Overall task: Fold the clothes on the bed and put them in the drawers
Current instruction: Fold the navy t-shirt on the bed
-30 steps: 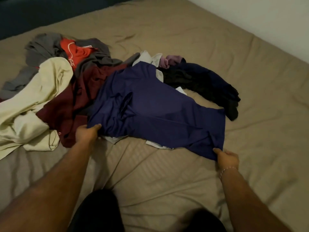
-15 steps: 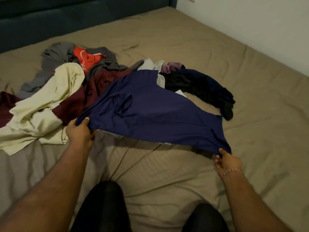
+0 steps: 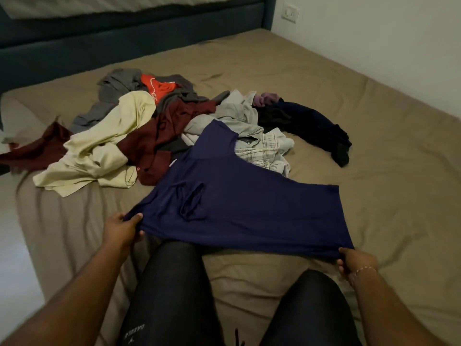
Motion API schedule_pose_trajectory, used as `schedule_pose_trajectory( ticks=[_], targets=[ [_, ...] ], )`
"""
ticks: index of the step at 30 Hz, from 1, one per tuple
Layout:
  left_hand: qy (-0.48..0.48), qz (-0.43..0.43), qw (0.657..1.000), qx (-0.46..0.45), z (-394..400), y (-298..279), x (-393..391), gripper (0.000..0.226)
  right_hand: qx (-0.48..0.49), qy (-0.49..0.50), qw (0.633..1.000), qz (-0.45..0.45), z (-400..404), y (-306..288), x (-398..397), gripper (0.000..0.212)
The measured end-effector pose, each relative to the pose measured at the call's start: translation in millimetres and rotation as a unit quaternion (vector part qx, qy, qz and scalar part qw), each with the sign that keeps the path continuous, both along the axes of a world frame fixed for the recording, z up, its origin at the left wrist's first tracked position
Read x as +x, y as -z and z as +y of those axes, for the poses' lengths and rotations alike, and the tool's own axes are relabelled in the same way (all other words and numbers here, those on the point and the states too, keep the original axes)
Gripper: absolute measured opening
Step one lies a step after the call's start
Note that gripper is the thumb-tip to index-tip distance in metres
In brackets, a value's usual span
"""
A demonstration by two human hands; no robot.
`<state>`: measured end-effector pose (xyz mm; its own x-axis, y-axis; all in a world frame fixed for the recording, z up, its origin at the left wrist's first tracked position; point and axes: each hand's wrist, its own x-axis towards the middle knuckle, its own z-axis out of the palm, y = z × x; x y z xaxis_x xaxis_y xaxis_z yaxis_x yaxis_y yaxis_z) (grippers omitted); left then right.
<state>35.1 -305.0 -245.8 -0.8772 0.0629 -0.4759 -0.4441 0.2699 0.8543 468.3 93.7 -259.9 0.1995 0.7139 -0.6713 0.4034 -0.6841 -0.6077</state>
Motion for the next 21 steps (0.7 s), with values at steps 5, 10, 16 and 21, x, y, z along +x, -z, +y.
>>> schedule_pose_trajectory(
  ticks=[5, 10, 16, 21],
  targets=[
    [0.106, 0.101, 0.977, -0.156, 7, -7, 1, 0.057, 0.107, -0.247, 0.936, -0.226, -2, -25, -15, 0.059],
    [0.302, 0.355, 0.855, -0.228, 87, -30, -3, 0.058, 0.253, -0.385, 0.850, -0.257, 15, -48, -65, 0.065],
    [0.619, 0.472, 0.573, -0.256, 226, -49, 17, 0.061, 0.272, -0.532, 0.761, -0.254, 35, -47, -140, 0.066],
    [0.712, 0.425, 0.461, -0.316, 312, -40, 35, 0.061, 0.217, -0.614, 0.721, -0.235, 53, -36, -182, 0.065]
  ],
)
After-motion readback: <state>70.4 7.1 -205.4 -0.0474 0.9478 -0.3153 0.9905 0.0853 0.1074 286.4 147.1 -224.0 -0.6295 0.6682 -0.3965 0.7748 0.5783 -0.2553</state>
